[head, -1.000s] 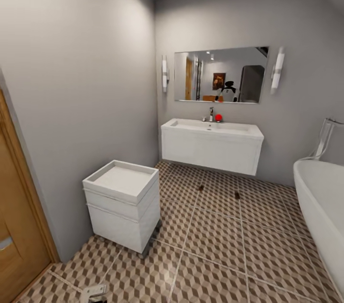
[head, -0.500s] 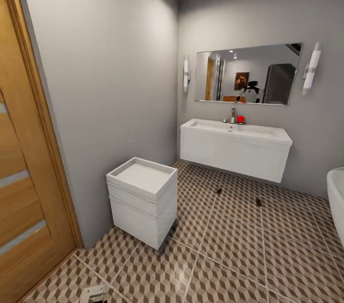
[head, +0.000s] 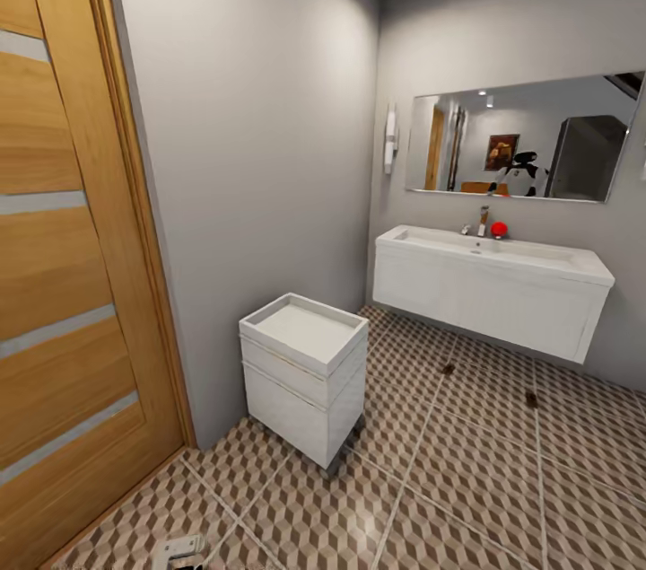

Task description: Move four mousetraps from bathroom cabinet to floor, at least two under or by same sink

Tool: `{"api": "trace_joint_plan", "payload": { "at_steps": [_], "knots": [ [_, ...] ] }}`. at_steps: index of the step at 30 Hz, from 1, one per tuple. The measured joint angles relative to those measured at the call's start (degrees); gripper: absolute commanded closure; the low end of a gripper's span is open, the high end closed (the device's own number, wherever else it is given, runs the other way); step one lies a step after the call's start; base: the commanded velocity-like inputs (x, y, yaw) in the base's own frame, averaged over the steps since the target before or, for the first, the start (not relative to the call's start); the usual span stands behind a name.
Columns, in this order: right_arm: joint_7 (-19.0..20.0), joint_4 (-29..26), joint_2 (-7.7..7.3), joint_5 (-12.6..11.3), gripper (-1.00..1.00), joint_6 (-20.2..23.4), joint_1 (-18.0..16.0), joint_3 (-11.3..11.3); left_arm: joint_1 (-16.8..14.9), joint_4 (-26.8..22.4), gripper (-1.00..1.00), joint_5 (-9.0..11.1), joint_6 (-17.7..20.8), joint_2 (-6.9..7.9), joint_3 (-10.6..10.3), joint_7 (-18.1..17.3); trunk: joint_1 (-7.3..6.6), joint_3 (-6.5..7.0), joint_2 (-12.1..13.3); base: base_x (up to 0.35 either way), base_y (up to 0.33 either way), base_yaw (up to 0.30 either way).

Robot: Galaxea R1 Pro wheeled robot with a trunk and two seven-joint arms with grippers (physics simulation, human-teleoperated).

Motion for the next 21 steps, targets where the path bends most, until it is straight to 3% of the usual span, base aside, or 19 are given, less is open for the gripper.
{"api": "trace_joint_plan", "payload": {
  "at_steps": [21],
  "knots": [
    [-0.1, 0.0, -0.02, 0.0, -1.00, -0.1, 0.1, 0.0, 0.0, -0.1, -1.00, 0.0, -0.1, 0.00, 0.0, 0.5, 0.00, 0.00, 0.0, 0.000, 0.000, 0.277]
  ]
}}
